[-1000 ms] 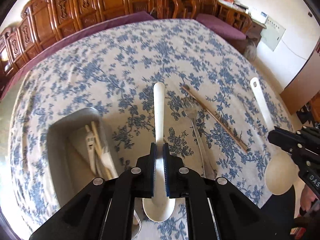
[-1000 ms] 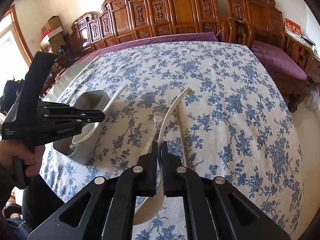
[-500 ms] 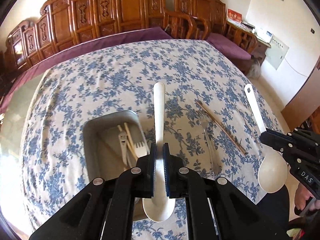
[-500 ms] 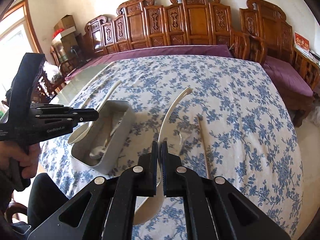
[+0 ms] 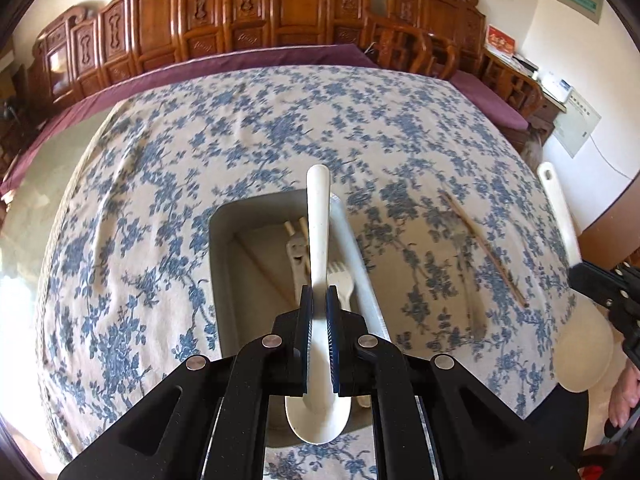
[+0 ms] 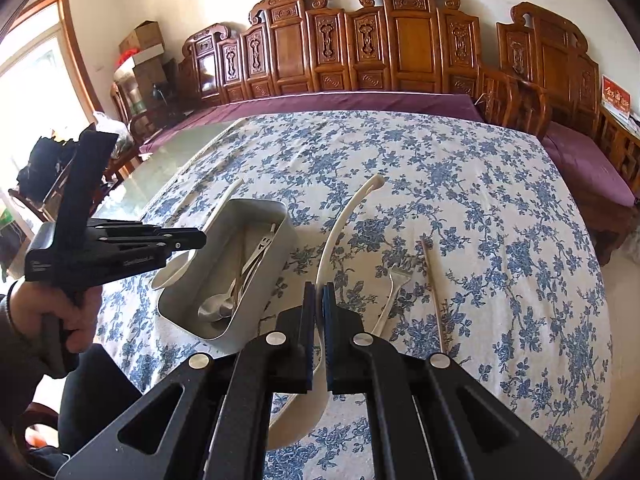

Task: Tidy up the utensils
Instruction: 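Carry the beige spoon into the grey tray and open the left tool, then lower the white plastic spoon into the grey tray and open the right tool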

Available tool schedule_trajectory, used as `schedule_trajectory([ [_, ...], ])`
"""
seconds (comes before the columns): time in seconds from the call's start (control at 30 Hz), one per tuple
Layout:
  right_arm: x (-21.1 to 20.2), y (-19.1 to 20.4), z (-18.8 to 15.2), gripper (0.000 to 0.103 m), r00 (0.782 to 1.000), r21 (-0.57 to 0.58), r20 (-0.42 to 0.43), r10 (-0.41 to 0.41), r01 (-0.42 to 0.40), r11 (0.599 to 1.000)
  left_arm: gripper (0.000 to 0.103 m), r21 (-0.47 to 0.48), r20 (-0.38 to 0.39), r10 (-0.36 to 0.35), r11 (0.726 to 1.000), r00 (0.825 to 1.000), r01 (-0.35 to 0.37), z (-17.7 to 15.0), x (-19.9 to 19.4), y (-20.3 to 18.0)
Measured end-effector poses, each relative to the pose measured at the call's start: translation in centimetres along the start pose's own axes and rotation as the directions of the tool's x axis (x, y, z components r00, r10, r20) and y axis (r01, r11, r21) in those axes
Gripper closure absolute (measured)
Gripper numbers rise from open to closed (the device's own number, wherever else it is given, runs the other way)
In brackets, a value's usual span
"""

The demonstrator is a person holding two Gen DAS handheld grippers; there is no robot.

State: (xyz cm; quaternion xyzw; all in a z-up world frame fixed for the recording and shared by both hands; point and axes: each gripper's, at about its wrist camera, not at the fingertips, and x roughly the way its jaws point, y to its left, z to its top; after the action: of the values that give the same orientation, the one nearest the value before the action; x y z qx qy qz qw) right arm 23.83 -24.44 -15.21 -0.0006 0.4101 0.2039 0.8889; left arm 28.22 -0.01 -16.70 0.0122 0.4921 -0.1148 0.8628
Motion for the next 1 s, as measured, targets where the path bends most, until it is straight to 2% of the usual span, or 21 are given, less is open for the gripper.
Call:
schedule_trajectory([
  [0.6, 1.4, 0.5, -0.2, 0.098, 1.000, -0.010, -0.031, 0.004, -0.004, 1.000, 0.097, -0.051, -0.103, 0.026, 0.998, 0.994, -0.031, -1.3, 5.5, 2.0],
  [0.67, 1.5, 0.7, -0.1, 0.098, 1.000, -0.014, -0.031, 0.006, -0.007, 1.000, 0.095, -0.054, -0.100, 0.024, 0.998, 0.995, -0.030, -1.4, 5.3, 2.1],
  [0.73, 1.6, 1.0, 0.0, 0.098, 0.999, -0.018, -0.030, 0.010, -0.011, 1.000, 0.090, -0.049, -0.091, 0.030, 0.998, 0.995, -0.035, -1.5, 4.8, 2.1],
  [1.0, 2.3, 3.0, 0.6, 0.098, 0.999, -0.038, -0.028, 0.038, -0.039, 0.999, 0.079, -0.040, -0.016, 0.048, 0.998, 0.999, -0.049, -2.1, 0.5, 3.0],
])
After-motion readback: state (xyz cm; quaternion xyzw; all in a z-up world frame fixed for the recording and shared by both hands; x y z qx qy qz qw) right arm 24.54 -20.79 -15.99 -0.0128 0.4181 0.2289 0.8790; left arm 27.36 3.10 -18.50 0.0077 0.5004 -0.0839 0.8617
